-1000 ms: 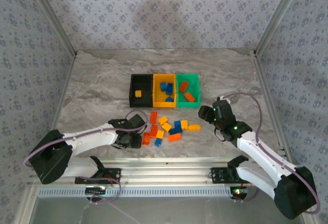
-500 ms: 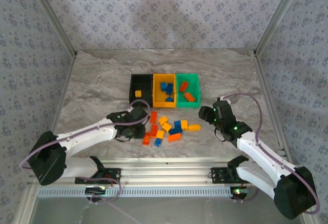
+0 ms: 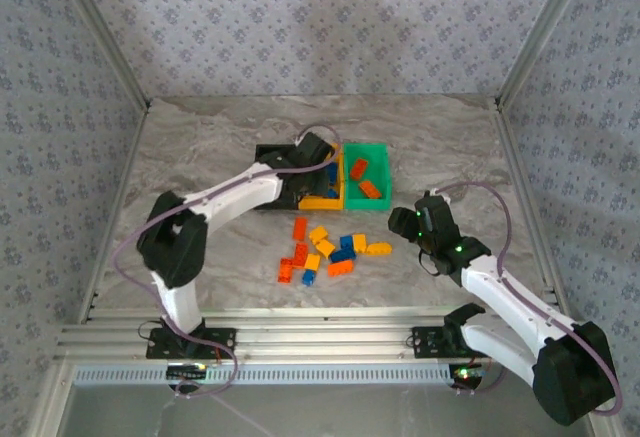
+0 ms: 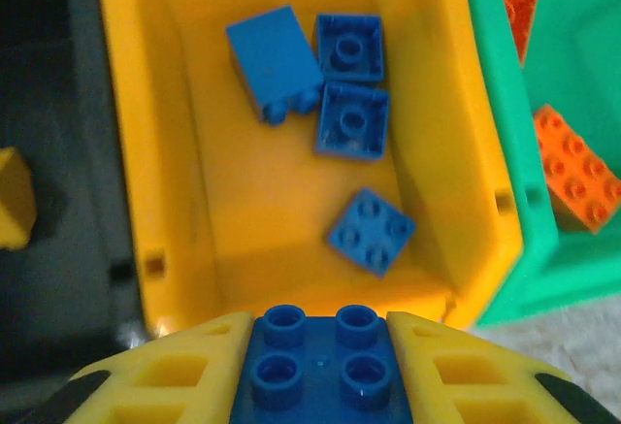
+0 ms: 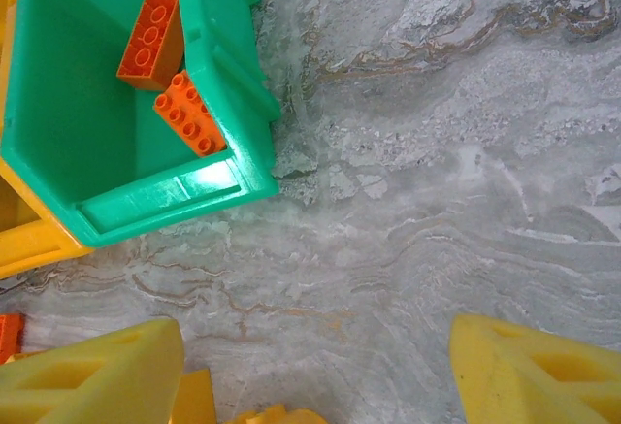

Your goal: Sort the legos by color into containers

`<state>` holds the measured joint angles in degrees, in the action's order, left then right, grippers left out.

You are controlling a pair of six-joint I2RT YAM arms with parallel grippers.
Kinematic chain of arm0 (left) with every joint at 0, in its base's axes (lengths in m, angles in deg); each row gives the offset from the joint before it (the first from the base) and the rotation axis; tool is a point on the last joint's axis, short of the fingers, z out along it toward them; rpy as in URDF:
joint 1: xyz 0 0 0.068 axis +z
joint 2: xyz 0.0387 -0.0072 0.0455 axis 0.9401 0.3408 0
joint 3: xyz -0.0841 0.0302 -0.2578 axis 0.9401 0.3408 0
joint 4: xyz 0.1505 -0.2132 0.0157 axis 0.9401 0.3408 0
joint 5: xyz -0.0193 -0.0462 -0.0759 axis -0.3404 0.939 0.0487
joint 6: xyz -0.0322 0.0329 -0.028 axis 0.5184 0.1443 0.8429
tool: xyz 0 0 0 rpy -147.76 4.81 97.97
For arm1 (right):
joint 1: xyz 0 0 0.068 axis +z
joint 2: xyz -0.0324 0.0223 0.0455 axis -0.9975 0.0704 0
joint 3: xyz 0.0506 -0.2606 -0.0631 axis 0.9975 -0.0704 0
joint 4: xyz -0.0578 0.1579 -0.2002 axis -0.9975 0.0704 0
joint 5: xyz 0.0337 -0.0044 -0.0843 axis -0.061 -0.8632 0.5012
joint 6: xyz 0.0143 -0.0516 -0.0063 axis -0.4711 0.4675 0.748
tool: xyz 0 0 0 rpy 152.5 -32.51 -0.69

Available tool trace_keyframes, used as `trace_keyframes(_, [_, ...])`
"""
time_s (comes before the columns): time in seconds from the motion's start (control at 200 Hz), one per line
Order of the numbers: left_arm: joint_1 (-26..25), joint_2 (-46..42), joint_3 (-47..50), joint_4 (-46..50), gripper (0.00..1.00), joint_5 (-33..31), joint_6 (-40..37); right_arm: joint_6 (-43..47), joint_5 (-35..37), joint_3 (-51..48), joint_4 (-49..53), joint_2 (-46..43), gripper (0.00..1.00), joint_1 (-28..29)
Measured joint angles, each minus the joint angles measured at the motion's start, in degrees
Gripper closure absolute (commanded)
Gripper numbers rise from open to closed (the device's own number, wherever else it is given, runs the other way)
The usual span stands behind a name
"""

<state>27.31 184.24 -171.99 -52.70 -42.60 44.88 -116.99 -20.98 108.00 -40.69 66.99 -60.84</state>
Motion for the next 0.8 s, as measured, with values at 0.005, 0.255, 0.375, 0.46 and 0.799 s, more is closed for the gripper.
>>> trace_keyframes(0.005, [0.1,0.5,-0.4,0.0,0.67,0.0,-0.2,0.0,0.0,0.0,0.0,0.0,0.26,0.0])
trace_keyframes(0.255, [0.3,7.7,-7.6,0.4,0.35,-0.4,-1.7,0.0,-0.1,-0.1,0.7,-0.2,0.23,-0.7])
trace_keyframes(0.375, [0.3,7.6,-8.6,0.2,0.22,0.3,-1.4,0.0,-0.6,-0.3,1.4,-0.4,0.22,-1.2])
trace_keyframes(0.46, [0.3,6.2,-8.0,-0.3,0.16,1.2,-0.8,0.4,-1.6,-0.4,1.7,-0.4,0.21,-1.3])
trace_keyframes(0.799, [-3.9,-20.6,11.2,-7.1,0.00,2.9,1.3,4.5,-7.5,0.7,1.5,4.1,0.23,6.4])
